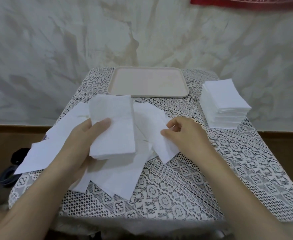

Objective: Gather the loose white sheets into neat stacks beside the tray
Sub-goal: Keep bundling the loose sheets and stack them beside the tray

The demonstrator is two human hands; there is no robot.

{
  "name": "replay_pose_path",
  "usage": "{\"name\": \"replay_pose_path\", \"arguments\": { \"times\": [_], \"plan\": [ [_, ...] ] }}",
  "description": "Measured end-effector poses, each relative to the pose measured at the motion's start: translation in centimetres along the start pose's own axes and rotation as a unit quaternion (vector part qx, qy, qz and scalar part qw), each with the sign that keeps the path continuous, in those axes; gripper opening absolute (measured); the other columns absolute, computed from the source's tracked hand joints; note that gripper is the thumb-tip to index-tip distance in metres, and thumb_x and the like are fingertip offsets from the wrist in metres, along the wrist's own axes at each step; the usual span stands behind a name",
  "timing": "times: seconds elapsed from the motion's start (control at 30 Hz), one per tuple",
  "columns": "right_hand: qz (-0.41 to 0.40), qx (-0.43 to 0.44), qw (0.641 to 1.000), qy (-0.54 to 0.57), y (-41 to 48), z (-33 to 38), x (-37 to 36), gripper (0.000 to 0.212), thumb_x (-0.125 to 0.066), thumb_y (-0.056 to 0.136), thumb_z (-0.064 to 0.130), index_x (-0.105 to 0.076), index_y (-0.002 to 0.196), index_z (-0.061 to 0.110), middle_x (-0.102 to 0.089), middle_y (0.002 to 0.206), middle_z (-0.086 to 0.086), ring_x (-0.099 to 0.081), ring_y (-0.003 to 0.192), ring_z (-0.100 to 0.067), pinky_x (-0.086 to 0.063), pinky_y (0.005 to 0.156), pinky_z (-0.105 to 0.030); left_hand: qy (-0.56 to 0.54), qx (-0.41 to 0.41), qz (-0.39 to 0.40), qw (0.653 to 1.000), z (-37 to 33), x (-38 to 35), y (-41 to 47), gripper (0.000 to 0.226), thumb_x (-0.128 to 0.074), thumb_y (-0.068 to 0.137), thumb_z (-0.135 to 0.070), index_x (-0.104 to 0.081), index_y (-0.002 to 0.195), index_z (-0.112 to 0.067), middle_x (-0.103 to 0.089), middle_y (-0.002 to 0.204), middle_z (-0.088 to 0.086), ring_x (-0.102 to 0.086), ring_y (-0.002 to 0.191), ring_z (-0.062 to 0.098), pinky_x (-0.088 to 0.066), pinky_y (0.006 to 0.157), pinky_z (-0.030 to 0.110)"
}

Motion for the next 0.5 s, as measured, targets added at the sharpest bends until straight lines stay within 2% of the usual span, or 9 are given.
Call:
{"name": "replay_pose_path", "arguments": {
  "times": [0.1, 0.2, 0.27, 0.4, 0.5],
  "plan": [
    [0.002, -0.003, 1.0, 0.027, 0.1, -0.3, 0.1, 0.015, -0.076, 0.089, 0.034, -0.064, 0.084, 0.025, -0.059, 0.077, 0.013, -0.052, 0.068, -0.001, -0.035, 0.06, -0.024, 0.002, 0.003, -0.001, 1.0, -0.1, -0.1, 0.0, 0.025, -0.068, 0.093, -0.034, -0.074, 0.112, -0.019, -0.082, 0.101, 0.003, -0.078, 0.084, 0.017, -0.058, 0.068, 0.032],
    [0.013, -0.001, 0.998, 0.055, 0.0, -0.6, 0.1, 0.018, -0.074, 0.091, 0.03, -0.064, 0.078, 0.023, -0.059, 0.07, 0.012, -0.052, 0.064, -0.005, -0.038, 0.063, -0.027, 0.004, 0.001, 0.0, 1.0, -0.2, 0.0, 0.0, 0.025, -0.068, 0.092, -0.035, -0.074, 0.11, -0.019, -0.081, 0.098, 0.002, -0.078, 0.081, 0.016, -0.056, 0.07, 0.034],
    [0.013, -0.002, 0.997, 0.07, 0.0, -1.0, 0.1, 0.018, -0.073, 0.092, 0.028, -0.063, 0.077, 0.023, -0.059, 0.069, 0.011, -0.053, 0.064, -0.009, -0.042, 0.065, -0.03, 0.006, 0.0, 0.0, 1.0, -0.2, -0.1, 0.0, 0.022, -0.068, 0.093, -0.034, -0.074, 0.108, -0.02, -0.081, 0.096, 0.001, -0.077, 0.079, 0.015, -0.056, 0.07, 0.034],
    [-0.001, -0.007, 0.995, 0.102, 0.1, -1.7, 0.7, 0.016, -0.068, 0.095, 0.027, -0.06, 0.082, 0.023, -0.061, 0.074, 0.009, -0.052, 0.067, -0.011, -0.041, 0.066, -0.032, 0.008, -0.004, -0.001, 1.0, -0.2, -0.1, -0.1, 0.018, -0.066, 0.096, -0.033, -0.073, 0.105, -0.019, -0.08, 0.09, 0.0, -0.076, 0.073, 0.013, -0.058, 0.059, 0.027],
    [-0.013, -0.031, 0.985, 0.168, 0.1, -2.0, 1.4, 0.006, -0.065, 0.098, 0.023, -0.061, 0.093, 0.023, -0.07, 0.085, 0.001, -0.058, 0.075, -0.014, -0.041, 0.067, -0.032, 0.013, -0.001, 0.0, 1.0, -0.3, 0.0, -0.1, 0.021, -0.066, 0.097, -0.033, -0.073, 0.111, -0.019, -0.081, 0.098, 0.001, -0.078, 0.081, 0.015, -0.057, 0.07, 0.033]
  ]
}}
Point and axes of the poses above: each hand's wrist, its own y-axis towards the middle knuckle, its own x-axis out of the back of the hand, z = x × y, the point moved 2 cm from there along y, towards the middle knuckle
